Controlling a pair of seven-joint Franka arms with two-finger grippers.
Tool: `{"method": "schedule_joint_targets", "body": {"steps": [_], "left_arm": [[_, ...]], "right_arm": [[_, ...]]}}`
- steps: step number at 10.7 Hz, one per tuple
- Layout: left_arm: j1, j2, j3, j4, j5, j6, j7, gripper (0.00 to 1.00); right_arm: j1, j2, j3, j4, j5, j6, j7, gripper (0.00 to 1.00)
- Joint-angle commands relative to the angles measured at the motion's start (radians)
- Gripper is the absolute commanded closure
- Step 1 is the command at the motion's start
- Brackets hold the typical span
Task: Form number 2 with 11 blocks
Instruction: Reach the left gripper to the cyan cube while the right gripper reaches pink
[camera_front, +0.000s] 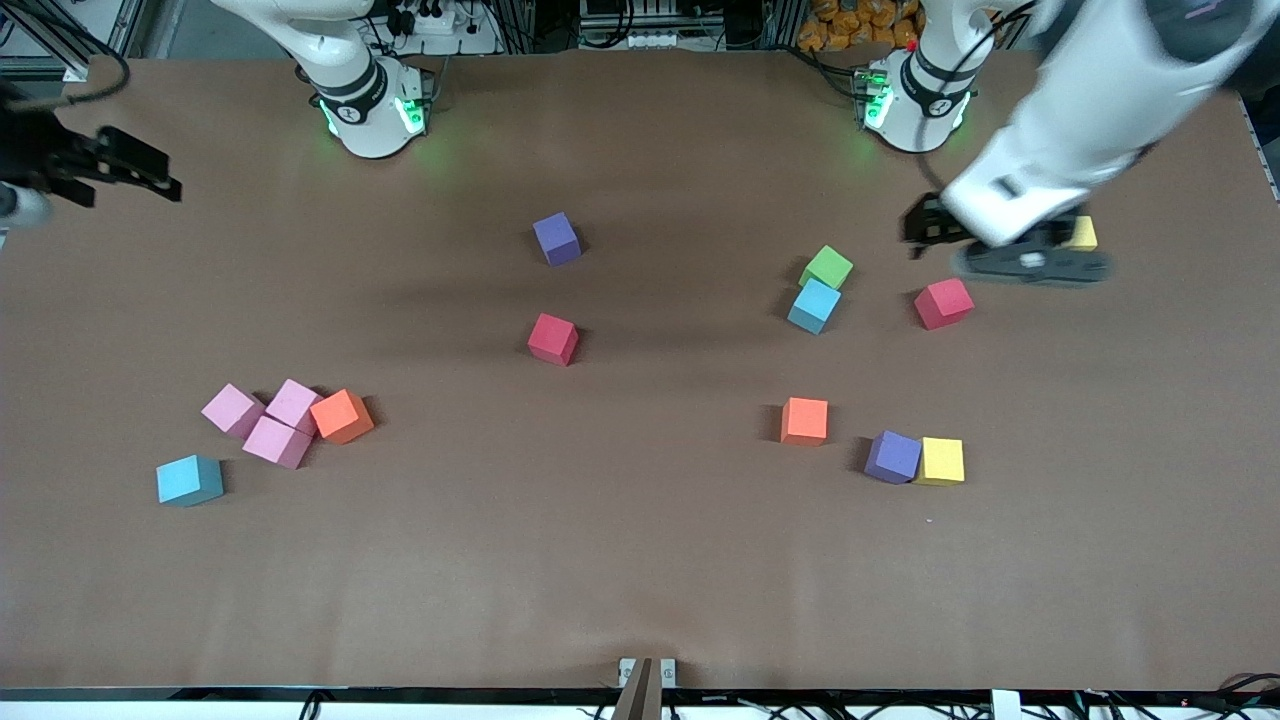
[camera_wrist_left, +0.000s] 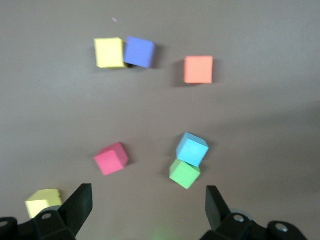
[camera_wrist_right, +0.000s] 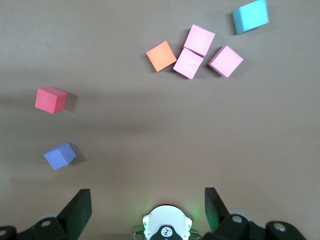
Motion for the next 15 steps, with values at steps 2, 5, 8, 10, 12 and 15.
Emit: {"method": "schedule_joint_targets", "body": {"steps": [2,5,8,10,12,15], "left_arm": [[-0.002,-0.026,-0.034,-0.261,0.010,0.194,0.002,0.00],[-0.011,-0.020,-0.092,-0.432,0.014,0.352,0.000,0.00],[-0.022,0.036,-0.135,-0.512,0.021,0.437,0.002,0.00],[-0.026,0.075,-0.152,-0.552,0.100,0.536,0.005,0.00],[-0.033,0.118,-0.152,-0.570,0.103,0.615,0.016,0.00],[-0.037,0.161,-0.150,-0.610,0.103,0.727,0.023,0.00]], "right_arm": [[0.013,0.190,0.002,0.022,-0.005,0.129,-0.027,0.00],[0.022,0.318,0.002,0.008,-0.003,0.264,-0.119,0.00],[0.039,0.414,0.004,-0.060,-0.003,0.449,-0.247,0.00],[0.042,0.415,0.006,-0.224,0.015,0.674,-0.373,0.00],[0.045,0.425,0.006,-0.319,0.043,0.808,-0.403,0.00],[0.087,0.454,0.004,-0.347,0.139,0.859,-0.391,0.00]]}}
